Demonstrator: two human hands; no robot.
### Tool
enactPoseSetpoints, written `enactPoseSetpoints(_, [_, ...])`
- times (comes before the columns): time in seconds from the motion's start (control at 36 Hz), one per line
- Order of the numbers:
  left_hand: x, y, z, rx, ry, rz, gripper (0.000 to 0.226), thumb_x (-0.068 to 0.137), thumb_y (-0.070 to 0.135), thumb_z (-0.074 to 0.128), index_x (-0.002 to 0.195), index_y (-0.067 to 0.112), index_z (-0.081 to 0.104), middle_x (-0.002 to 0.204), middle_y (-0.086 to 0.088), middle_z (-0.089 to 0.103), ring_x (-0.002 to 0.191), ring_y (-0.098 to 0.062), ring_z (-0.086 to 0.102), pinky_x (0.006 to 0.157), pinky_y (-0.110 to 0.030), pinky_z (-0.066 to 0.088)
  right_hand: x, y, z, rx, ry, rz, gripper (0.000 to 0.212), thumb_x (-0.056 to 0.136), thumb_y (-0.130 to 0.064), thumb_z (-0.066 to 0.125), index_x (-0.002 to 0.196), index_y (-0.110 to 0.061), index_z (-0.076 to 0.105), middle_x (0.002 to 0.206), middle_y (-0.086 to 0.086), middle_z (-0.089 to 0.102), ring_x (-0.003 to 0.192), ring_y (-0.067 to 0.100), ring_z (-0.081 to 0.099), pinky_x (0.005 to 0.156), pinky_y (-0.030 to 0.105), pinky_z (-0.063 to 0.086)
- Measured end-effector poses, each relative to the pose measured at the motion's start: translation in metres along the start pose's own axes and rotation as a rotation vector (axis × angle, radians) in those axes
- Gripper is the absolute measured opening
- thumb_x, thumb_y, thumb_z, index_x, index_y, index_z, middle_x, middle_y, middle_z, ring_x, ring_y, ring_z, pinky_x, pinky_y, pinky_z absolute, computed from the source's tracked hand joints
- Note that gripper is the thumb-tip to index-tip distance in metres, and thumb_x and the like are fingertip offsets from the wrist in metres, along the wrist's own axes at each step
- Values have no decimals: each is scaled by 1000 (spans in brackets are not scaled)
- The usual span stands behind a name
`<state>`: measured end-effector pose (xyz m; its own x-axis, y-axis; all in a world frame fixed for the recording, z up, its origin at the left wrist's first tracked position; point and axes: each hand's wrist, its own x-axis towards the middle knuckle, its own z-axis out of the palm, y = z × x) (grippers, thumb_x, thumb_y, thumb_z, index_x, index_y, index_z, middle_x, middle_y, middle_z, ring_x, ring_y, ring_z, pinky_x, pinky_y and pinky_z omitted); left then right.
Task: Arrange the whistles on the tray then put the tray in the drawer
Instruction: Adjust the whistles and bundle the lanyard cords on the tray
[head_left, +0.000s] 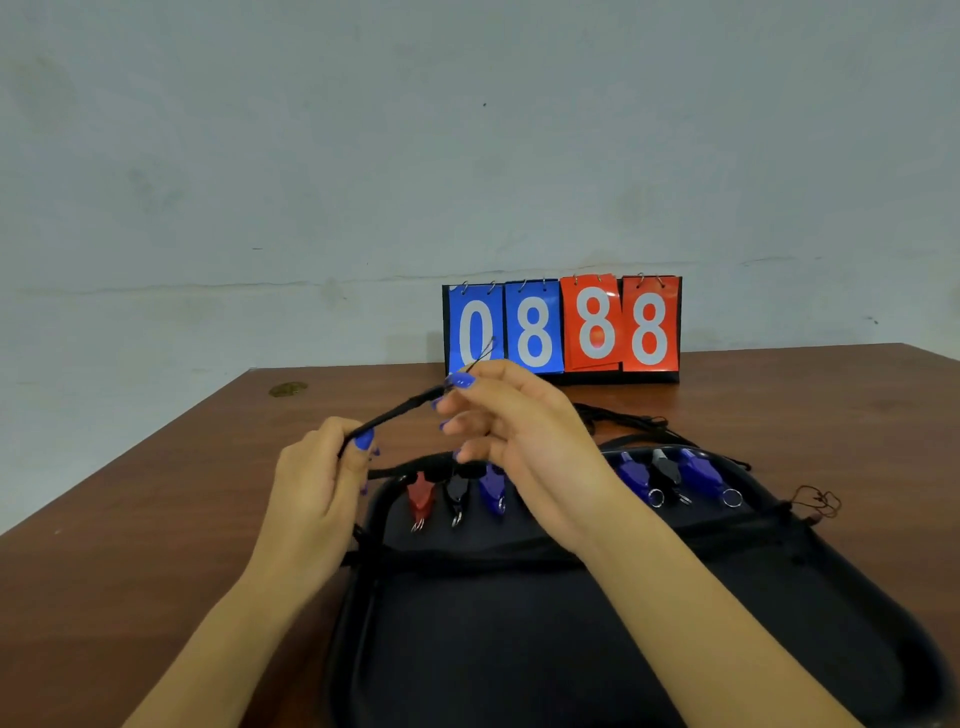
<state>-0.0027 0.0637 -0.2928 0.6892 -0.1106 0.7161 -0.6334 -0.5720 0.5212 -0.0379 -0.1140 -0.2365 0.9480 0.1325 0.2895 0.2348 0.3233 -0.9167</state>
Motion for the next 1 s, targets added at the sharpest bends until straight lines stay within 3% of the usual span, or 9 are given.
enactPoseSetpoints(0.17, [-2, 1, -6, 90, 27, -56, 22, 96, 27, 35, 78, 40, 40, 73, -1, 60, 59, -21, 52, 54, -35, 40, -1, -10, -9, 224, 71, -9, 5, 90, -15, 55, 90, -15, 60, 72, 1, 67, 63, 14, 59, 53, 24, 47])
enactPoseSetpoints(0.22, [-3, 2, -6, 116, 4, -38, 29, 96, 18, 37, 78, 40, 39, 72, -3, 59, 53, -14, 46, 49, -27, 34, -1, -14, -13, 273, 109, -18, 5, 90, -16, 55, 92, -15, 60, 73, 1, 66, 62, 14, 59, 53, 24, 46])
enactPoseSetpoints(0.31, [-3, 7, -7, 114, 0, -40, 23, 94, 24, 35, 77, 38, 40, 70, 0, 57, 55, -7, 46, 52, -19, 30, -2, -22, -18, 320, 177, -47, 5, 87, -18, 57, 90, -16, 61, 72, -1, 63, 59, 11, 57, 53, 23, 45])
enactPoseSetpoints(0.42, [-2, 5, -10, 126, 33, -58, 19, 90, 33, 31, 85, 24, 46, 74, 10, 54, 70, -9, 54, 56, -21, 36, -2, -39, -31, 308, 236, -130, 4, 89, -18, 55, 86, -17, 58, 71, -4, 61, 57, 9, 57, 49, 21, 44])
enactPoseSetpoints(0.53, [-3, 4, -13, 90, 66, -94, 25, 96, 22, 34, 74, 30, 42, 70, 7, 53, 67, -10, 53, 57, -22, 37, -10, -56, -53, 268, 290, -193, 9, 89, -15, 53, 81, -16, 56, 67, -6, 61, 55, 8, 56, 47, 18, 42])
enactPoseSetpoints(0.67, [-2, 7, -13, 139, -23, -56, 29, 98, 28, 38, 69, 26, 43, 61, -10, 54, 58, -31, 53, 55, -47, 42, -30, -69, -102, 130, 453, -223, 8, 89, -20, 54, 83, -19, 60, 67, -7, 62, 55, 7, 55, 48, 16, 42])
enactPoseSetpoints(0.75, [-1, 6, -12, 151, -63, -37, 27, 92, 34, 33, 69, 25, 44, 59, -11, 54, 57, -33, 53, 57, -52, 44, -45, -70, -135, -7, 549, -229, 13, 90, -17, 52, 80, -19, 60, 66, -7, 61, 54, 7, 54, 47, 17, 42])
enactPoseSetpoints(0.89, [-3, 0, -7, 146, -179, -89, 33, 97, 26, 41, 65, 17, 46, 58, -9, 52, 56, -25, 50, 59, -46, 45, -67, -62, -179, -216, 733, -109, 16, 90, -14, 51, 79, -17, 62, 60, -7, 62, 46, 5, 54, 50, 23, 42])
enactPoseSetpoints(1.0, [-3, -2, -3, 88, -286, -106, 37, 87, 40, 40, 61, 14, 47, 62, 0, 52, 50, -10, 43, 49, -15, 33, -74, -61, -192, -319, 808, 7, 16, 88, -10, 50, 78, -13, 61, 65, 0, 55, 47, 13, 48, 52, 29, 35])
